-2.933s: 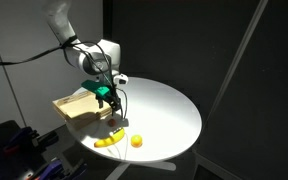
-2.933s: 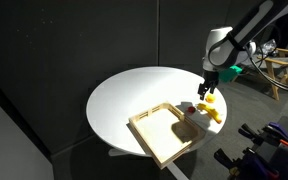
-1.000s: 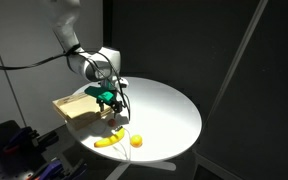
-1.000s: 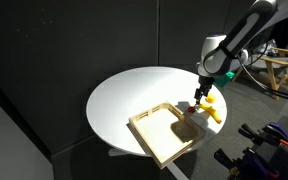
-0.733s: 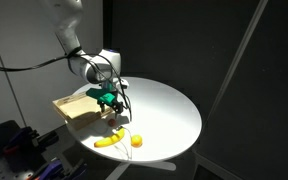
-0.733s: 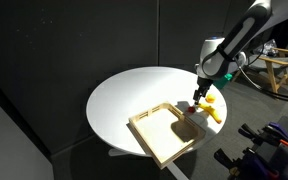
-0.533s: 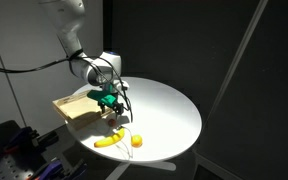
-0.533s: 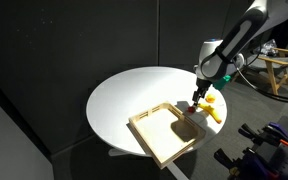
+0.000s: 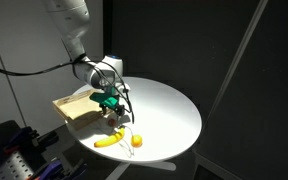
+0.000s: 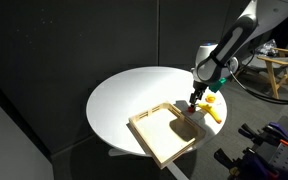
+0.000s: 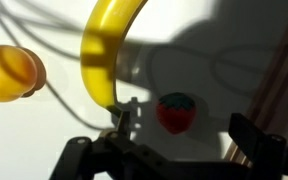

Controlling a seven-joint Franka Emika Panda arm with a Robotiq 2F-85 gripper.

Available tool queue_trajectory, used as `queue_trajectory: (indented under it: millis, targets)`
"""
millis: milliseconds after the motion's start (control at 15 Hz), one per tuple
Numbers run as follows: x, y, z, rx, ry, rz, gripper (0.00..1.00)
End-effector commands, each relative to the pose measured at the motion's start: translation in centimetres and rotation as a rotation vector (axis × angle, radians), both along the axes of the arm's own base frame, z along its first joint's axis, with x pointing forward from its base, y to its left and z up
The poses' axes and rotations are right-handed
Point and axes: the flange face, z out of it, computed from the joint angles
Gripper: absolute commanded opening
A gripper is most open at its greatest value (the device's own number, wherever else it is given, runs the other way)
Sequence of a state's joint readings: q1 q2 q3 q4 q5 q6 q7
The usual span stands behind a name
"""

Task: Put the red fruit in the crate

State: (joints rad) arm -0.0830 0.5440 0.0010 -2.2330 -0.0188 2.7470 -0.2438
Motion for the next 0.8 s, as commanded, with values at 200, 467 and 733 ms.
queue_trajectory:
  millis: [200,467,733]
  targets:
    - [1.4,0.1,-1.2,0.000,-0.009,0.026,1.00]
    - [1.7,0.2,-1.8,-0.001,-0.006,0.032,1.00]
    - [1.9,0.2,-2.2,-0.004,-0.003,0.033,1.00]
